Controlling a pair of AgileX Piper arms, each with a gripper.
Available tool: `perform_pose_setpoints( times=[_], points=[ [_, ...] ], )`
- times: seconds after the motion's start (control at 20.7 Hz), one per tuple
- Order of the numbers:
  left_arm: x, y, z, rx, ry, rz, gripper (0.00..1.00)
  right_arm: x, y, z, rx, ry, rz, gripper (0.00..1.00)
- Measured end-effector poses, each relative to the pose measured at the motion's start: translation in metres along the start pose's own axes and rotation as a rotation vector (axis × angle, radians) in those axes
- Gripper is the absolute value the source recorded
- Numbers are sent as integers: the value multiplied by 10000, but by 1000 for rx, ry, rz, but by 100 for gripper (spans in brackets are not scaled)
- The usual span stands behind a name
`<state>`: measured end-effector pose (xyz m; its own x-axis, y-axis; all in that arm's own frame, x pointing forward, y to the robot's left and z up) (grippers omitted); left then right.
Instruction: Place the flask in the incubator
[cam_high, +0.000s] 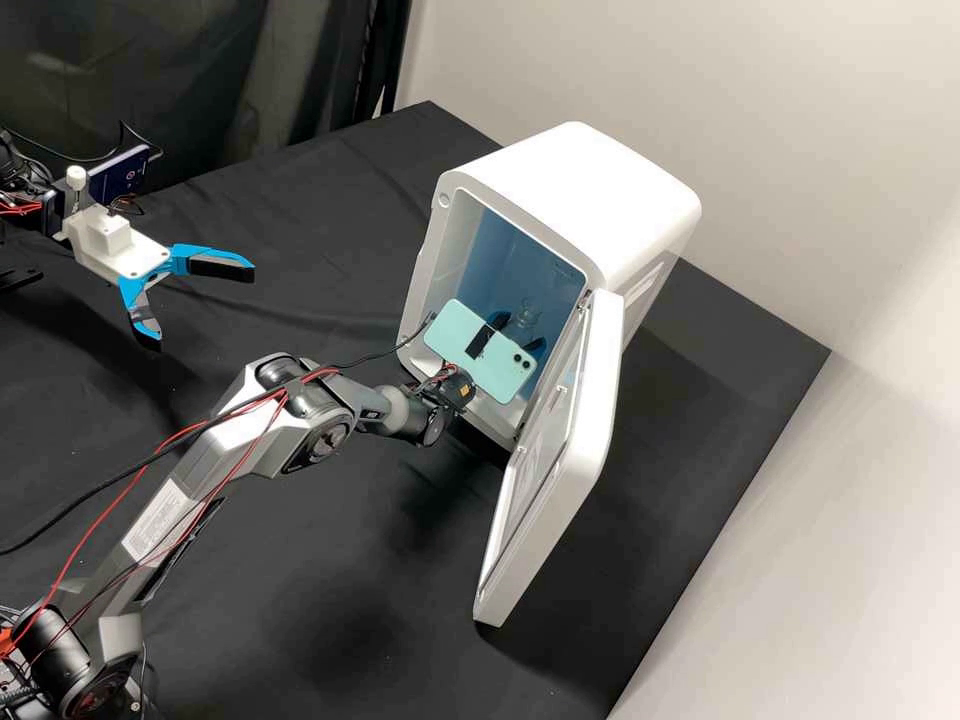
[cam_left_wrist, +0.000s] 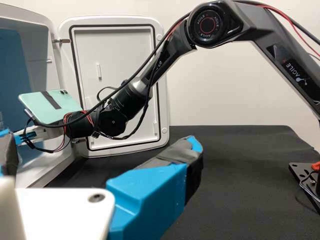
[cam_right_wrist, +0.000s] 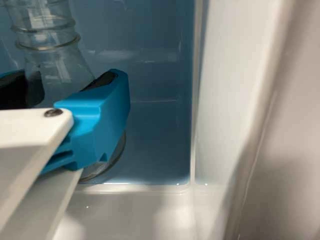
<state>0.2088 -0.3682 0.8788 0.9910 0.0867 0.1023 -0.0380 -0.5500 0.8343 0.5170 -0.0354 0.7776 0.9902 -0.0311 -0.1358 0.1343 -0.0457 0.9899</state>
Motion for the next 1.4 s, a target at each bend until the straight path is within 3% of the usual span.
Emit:
perform_pose_setpoints(
  times=[0.53,0.58,1.4],
  points=[
    [0,0,0,0,0,0,100,0,0,0,0,0,0,0],
    [0,0,0,0,0,0,100,0,0,0,0,0,0,100],
    [0,0,0,0,0,0,100,-6,16,53,-1,-31,-12,100]
  ],
)
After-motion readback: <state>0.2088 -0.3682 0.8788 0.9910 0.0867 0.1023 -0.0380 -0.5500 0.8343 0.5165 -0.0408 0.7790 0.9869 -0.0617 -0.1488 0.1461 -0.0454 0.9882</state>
